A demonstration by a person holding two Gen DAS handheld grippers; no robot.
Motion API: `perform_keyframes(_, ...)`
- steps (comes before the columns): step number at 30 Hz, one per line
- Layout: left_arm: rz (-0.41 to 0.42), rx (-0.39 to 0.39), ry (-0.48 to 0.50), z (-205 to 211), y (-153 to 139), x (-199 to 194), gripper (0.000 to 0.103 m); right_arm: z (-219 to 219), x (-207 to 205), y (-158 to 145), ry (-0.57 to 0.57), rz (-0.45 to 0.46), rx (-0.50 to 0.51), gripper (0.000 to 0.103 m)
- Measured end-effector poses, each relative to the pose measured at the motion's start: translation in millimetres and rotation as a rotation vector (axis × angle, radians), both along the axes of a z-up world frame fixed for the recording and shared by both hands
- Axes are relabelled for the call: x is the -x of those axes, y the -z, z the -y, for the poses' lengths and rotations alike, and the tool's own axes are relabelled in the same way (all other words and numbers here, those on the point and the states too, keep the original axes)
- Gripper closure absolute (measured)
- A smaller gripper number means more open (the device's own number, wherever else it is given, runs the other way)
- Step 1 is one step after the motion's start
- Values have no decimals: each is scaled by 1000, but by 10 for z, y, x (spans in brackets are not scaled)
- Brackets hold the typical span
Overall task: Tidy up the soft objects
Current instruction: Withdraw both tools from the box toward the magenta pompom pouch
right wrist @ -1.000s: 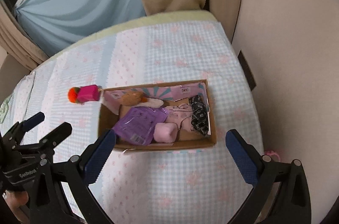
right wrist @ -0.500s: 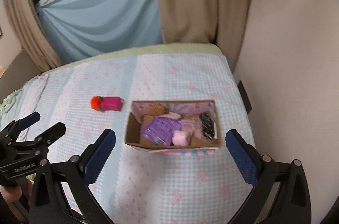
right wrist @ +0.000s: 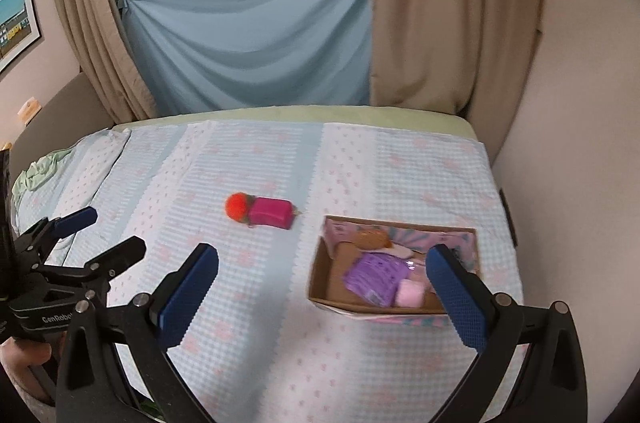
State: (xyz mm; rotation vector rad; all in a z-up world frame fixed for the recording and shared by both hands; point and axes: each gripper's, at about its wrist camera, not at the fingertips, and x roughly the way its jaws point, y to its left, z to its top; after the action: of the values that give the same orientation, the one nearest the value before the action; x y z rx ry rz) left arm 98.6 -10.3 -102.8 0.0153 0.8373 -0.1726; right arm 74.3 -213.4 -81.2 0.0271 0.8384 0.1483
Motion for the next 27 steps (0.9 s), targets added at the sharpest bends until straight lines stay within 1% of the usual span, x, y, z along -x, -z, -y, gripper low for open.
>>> perform_keyframes(2,-8,-12,19,-215,56,-130,0,-188,-101,64,-9,-8,-6,0)
perform_keyframes(7,-30,3,68,-697,203,-459,0,-610,-399,236,-10,-37,-16,0)
perform_keyframes(12,-50,-22,133,-1054,494,-901,0,-933,-721,470,-14,-67,-33,0)
perform_keyframes(15,-61,-20,163,-1195,687,-1155,0,-1091,-940,631,-34,-92,-39,0)
perform_keyframes(19,-83,-9,199,-1281,947,-1454,0,-1237,-1221,850,-82,-101,-7,0)
perform_keyframes(22,-109,-5,228,-1300,1222,-1705,0,-1343,-1468,1047,-151,-102,44,0)
perform_keyframes(27,-140,-7,255,-1258,1671,-2084,0,-1435,-1927,1511,-291,-120,110,0)
